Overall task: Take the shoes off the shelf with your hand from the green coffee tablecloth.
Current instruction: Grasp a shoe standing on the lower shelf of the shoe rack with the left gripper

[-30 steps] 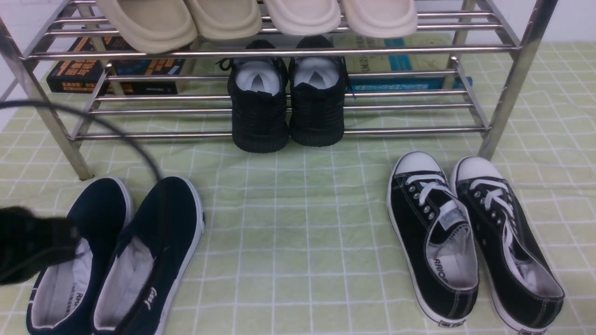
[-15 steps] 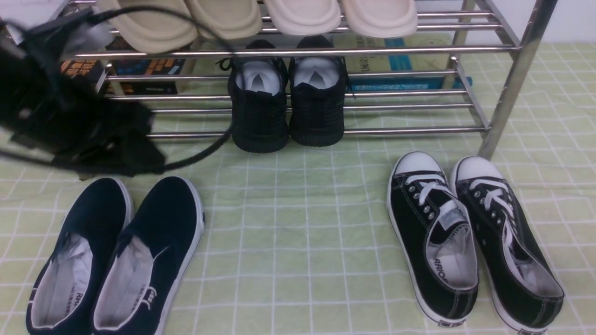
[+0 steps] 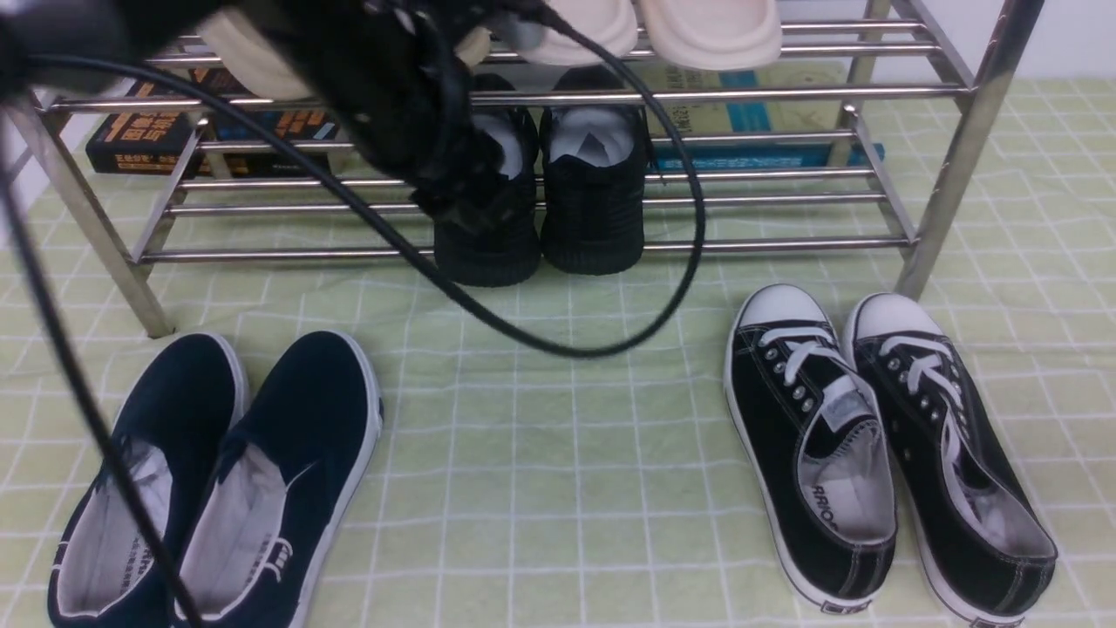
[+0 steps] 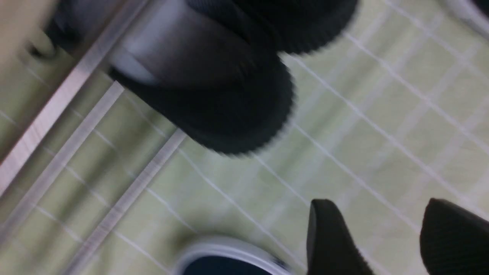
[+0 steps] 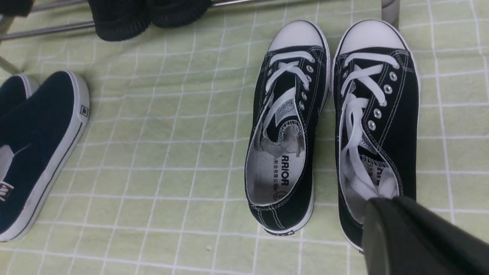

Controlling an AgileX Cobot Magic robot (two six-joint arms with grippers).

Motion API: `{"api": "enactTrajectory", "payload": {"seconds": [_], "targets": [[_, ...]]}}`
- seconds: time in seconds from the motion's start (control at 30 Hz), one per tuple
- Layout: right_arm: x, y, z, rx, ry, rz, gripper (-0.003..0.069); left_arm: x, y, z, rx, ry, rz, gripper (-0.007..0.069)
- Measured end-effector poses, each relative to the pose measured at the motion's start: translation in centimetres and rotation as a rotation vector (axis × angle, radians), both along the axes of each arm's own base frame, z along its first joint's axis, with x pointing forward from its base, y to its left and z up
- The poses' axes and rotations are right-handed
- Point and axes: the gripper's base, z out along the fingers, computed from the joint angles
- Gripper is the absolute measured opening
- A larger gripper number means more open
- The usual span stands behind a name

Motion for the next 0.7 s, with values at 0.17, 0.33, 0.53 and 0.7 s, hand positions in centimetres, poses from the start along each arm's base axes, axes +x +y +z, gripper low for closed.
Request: {"api": "enactTrajectory", "payload": {"seconds": [0.17,0.33,0.53,0.7], "targets": [[0.4,0.0,-0.2,-0.003,0.023,0.003,-0.0001,1.3,-2.6,-2.4,0.187,-0.132,-0.098,0.0358],[0.4,0.0,-0.1,-0.008,0.021,0.006,0.0001,2.1,-4.0,-4.0,0.280,-0.184,-0.154,0.0358],[0.3,0.1,-0.3,-0.008,0.039,0.014,0.0003,3.1,-4.2,-5.6,0.362,-0.211,-0.179,0.0358],[0.3,0.1,-0.3,-0.003,0.047,0.018,0.0006,3.6,-4.4,-6.3,0.387,-0.222,-0.191,0.0358]]}}
